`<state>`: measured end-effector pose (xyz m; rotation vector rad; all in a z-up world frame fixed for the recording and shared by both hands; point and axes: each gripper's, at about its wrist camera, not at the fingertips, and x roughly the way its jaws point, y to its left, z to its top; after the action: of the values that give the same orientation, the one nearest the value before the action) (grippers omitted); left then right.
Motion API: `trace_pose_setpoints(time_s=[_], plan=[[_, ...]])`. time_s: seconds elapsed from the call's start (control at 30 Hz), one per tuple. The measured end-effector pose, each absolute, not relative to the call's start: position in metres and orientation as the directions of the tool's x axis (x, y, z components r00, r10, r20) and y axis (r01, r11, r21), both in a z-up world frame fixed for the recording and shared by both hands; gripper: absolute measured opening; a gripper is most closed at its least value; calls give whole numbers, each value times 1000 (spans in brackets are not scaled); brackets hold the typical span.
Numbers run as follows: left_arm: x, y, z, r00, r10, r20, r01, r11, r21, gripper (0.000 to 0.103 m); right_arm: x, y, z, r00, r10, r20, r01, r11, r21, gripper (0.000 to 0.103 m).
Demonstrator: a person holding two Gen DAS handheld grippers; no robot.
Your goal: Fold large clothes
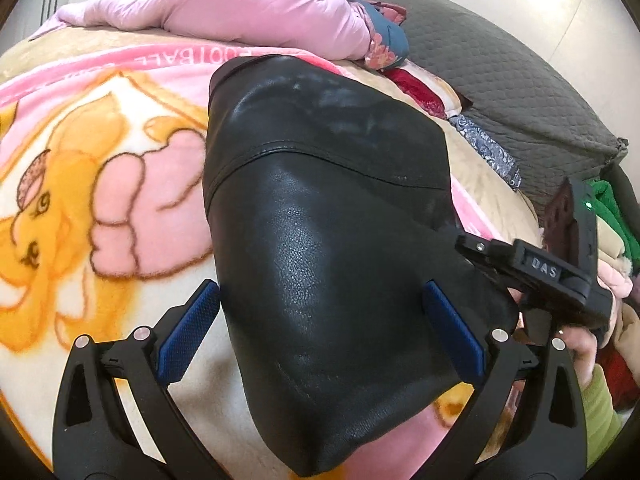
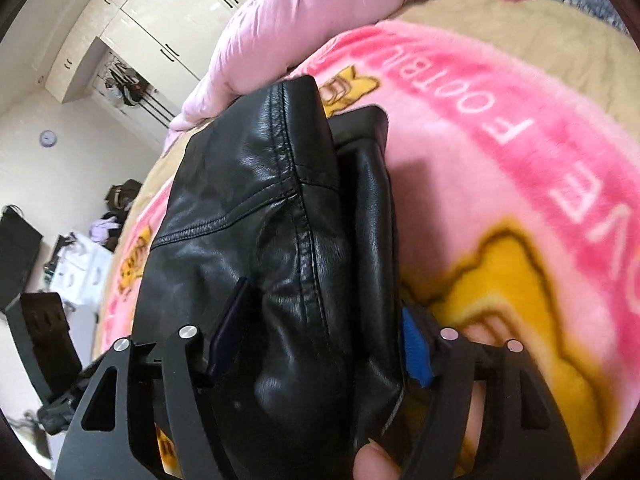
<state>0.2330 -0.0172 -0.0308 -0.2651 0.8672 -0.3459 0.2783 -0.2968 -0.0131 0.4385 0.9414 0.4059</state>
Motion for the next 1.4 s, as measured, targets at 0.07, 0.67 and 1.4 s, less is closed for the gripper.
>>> trace_pose_setpoints(time_s=[0.07,0.67,1.4], plan=[[231,-17,-30,599,-403,-692,193,911,-363,95,271,-298,-11,533,497,-685,-145,851,505,81],[197,-12,6,641,-397,-657,225,915,-334,95,225,-316,22,592,400,-699,-105,899,425,95],[98,-22,55,751,-361,-553,256,931,-259,95,99,-300,106,782,367,-504,-248,925,289,99]])
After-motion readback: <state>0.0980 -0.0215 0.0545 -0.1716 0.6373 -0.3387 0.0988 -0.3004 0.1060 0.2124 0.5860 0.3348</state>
